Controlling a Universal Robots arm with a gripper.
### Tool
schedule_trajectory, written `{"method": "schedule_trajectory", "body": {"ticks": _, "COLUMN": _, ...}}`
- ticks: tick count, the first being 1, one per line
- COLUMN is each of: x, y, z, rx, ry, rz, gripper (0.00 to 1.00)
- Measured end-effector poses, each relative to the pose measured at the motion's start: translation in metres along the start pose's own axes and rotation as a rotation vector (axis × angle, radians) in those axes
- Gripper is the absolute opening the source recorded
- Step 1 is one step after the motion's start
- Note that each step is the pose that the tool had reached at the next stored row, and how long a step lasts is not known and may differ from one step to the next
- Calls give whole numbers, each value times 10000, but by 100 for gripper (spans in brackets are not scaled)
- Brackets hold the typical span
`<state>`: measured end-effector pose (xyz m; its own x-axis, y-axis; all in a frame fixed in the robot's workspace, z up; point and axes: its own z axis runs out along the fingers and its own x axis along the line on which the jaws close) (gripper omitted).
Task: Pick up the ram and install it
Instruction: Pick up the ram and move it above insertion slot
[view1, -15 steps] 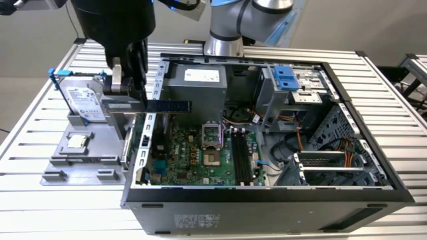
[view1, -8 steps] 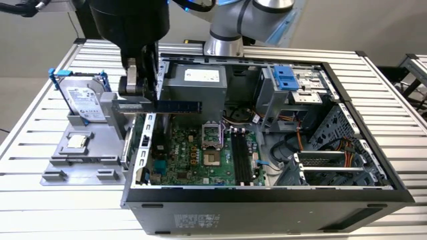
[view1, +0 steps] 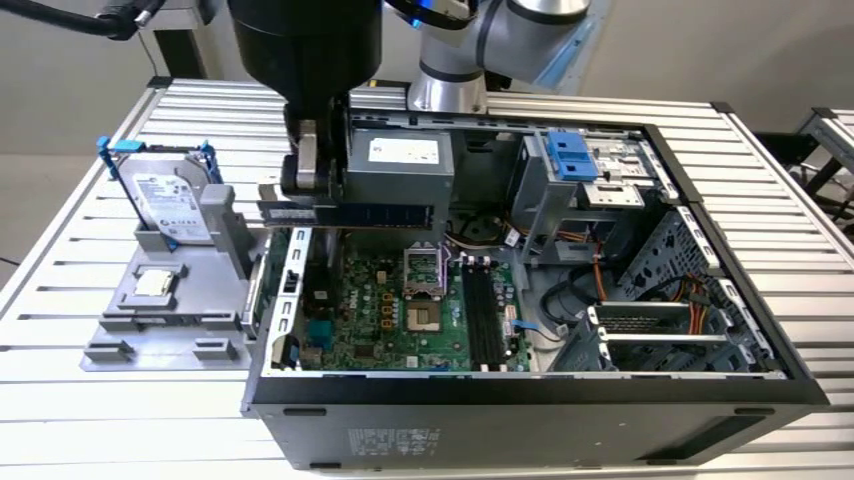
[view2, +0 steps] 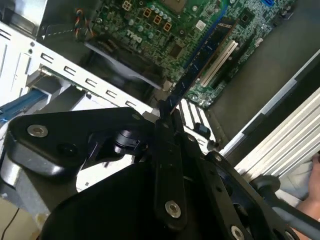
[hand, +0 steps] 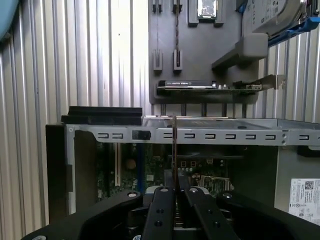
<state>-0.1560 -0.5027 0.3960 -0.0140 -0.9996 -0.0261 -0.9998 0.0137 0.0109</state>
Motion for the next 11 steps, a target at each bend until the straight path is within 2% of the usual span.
{"method": "schedule_trajectory", "body": {"ticks": 11, "x": -14, "y": -259, "z": 18, "rx": 9, "ry": -4, "rz": 331, "gripper": 0}}
